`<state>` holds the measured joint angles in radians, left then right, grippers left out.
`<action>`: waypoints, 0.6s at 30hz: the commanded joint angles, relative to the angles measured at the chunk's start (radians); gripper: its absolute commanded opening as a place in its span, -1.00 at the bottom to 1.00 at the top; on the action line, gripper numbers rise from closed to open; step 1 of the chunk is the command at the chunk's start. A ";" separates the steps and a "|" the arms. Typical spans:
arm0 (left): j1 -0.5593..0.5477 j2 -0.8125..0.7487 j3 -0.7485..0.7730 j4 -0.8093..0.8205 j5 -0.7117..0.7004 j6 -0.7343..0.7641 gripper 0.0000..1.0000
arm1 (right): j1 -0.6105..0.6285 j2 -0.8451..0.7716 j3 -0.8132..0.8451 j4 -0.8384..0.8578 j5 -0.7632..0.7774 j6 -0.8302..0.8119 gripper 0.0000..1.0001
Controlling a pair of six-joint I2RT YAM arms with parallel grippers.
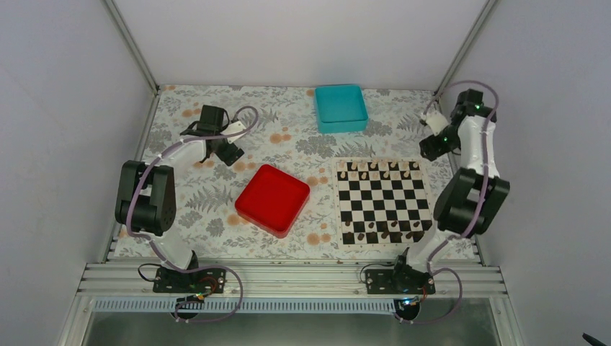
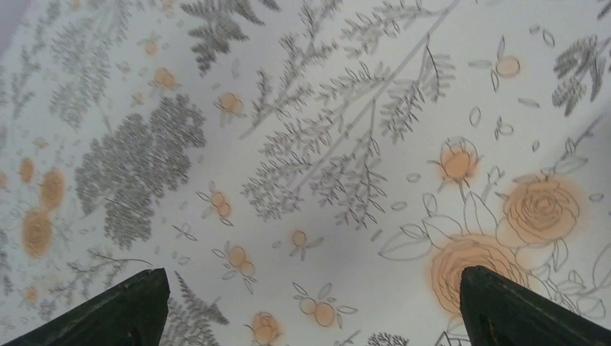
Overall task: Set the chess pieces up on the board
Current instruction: Place the chess piece on the chessboard, then reset both arms
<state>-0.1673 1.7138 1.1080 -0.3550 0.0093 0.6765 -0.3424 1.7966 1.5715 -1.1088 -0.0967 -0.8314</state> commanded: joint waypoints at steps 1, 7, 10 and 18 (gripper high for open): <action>0.001 0.004 0.073 -0.029 0.042 -0.018 1.00 | 0.107 -0.178 0.083 -0.084 -0.022 0.012 0.97; -0.008 0.001 0.135 -0.045 0.052 -0.053 1.00 | 0.622 -0.217 0.111 0.000 0.064 0.189 1.00; -0.010 -0.005 0.169 -0.061 0.024 -0.066 1.00 | 0.868 -0.168 0.139 0.083 0.057 0.250 1.00; -0.011 -0.003 0.200 -0.093 -0.072 -0.114 1.00 | 1.101 -0.156 -0.036 0.529 -0.151 0.467 1.00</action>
<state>-0.1795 1.7138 1.3052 -0.4259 -0.0090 0.6018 0.7429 1.6642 1.6135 -0.8238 -0.1509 -0.5198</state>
